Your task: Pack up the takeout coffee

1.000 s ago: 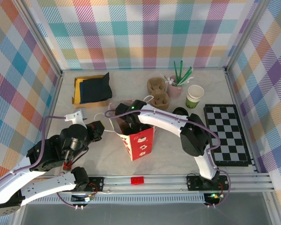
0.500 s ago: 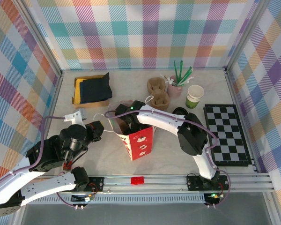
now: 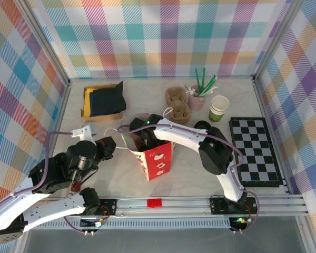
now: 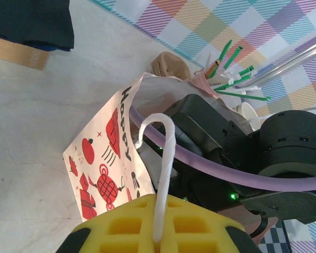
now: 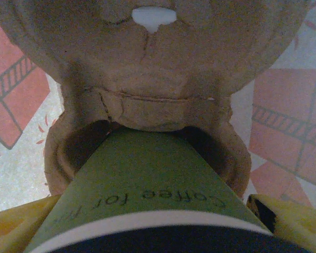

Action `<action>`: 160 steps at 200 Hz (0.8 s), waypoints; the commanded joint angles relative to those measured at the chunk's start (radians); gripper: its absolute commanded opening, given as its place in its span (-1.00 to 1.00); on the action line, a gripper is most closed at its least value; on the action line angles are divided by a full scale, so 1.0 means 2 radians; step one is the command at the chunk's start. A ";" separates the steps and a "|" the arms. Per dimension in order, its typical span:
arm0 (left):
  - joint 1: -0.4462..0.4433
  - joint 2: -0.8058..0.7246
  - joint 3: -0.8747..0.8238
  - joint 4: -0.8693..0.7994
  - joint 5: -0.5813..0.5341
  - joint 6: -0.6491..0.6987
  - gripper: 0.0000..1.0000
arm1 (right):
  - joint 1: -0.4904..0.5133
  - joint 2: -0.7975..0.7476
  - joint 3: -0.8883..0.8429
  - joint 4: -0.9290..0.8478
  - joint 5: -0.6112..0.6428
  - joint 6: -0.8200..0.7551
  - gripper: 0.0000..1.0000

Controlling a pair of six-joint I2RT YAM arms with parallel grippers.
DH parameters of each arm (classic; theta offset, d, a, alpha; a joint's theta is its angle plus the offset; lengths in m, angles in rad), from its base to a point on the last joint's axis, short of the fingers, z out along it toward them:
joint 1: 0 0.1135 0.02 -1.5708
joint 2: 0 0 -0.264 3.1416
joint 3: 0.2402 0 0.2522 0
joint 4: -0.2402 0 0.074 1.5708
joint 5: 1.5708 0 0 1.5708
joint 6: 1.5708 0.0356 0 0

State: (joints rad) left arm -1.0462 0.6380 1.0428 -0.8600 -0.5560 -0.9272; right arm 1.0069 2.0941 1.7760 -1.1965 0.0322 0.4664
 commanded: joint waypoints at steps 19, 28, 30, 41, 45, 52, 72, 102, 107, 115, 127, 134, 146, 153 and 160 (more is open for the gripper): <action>-0.003 -0.009 -0.001 0.006 -0.018 0.000 -0.85 | -0.006 0.018 -0.016 0.005 -0.003 -0.004 -0.29; -0.003 -0.008 -0.002 0.006 -0.018 0.000 -0.85 | -0.006 0.019 -0.018 0.007 -0.004 -0.004 -0.29; -0.003 -0.009 -0.002 0.006 -0.018 0.000 -0.85 | -0.006 0.019 -0.018 0.008 -0.003 -0.004 -0.29; -0.003 -0.009 -0.002 0.007 -0.019 0.001 -0.85 | -0.007 0.020 -0.020 0.010 -0.005 -0.004 -0.29; -0.003 -0.010 -0.002 0.007 -0.019 0.001 -0.85 | -0.007 0.021 -0.021 0.010 -0.005 -0.004 -0.29; -0.003 -0.010 -0.003 0.007 -0.019 0.001 -0.85 | -0.007 0.022 -0.021 0.011 -0.005 -0.004 -0.29; -0.003 -0.012 -0.004 0.007 -0.019 0.001 -0.85 | -0.006 0.024 -0.023 0.016 -0.007 -0.003 -0.30; -0.003 -0.013 -0.003 0.007 -0.020 0.002 -0.85 | -0.007 0.031 -0.022 0.018 -0.009 -0.004 -0.30; -0.003 -0.013 -0.003 0.007 -0.020 0.001 -0.85 | -0.007 0.032 -0.022 0.018 -0.009 -0.004 -0.30; -0.003 -0.014 -0.003 0.007 -0.020 0.001 -0.85 | -0.007 0.033 -0.021 0.019 -0.009 -0.005 -0.30; -0.003 -0.015 -0.002 0.007 -0.020 0.001 -0.85 | -0.008 0.034 -0.021 0.019 -0.010 -0.005 -0.30; -0.003 -0.015 -0.003 0.007 -0.020 0.001 -0.85 | -0.008 0.034 -0.022 0.020 -0.010 -0.005 -0.31; -0.003 -0.016 -0.002 0.007 -0.021 0.001 -0.85 | -0.008 0.036 -0.024 0.022 -0.011 -0.004 -0.31; -0.003 -0.015 -0.002 0.007 -0.021 0.002 -0.85 | -0.007 0.035 -0.025 0.024 -0.011 -0.004 -0.31; -0.003 -0.015 -0.002 0.007 -0.021 0.002 -0.85 | -0.007 0.036 -0.026 0.024 -0.011 -0.004 -0.31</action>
State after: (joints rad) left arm -1.0462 0.6247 1.0363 -0.8612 -0.5625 -0.9272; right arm 1.0004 2.0998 1.7615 -1.1778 0.0174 0.4633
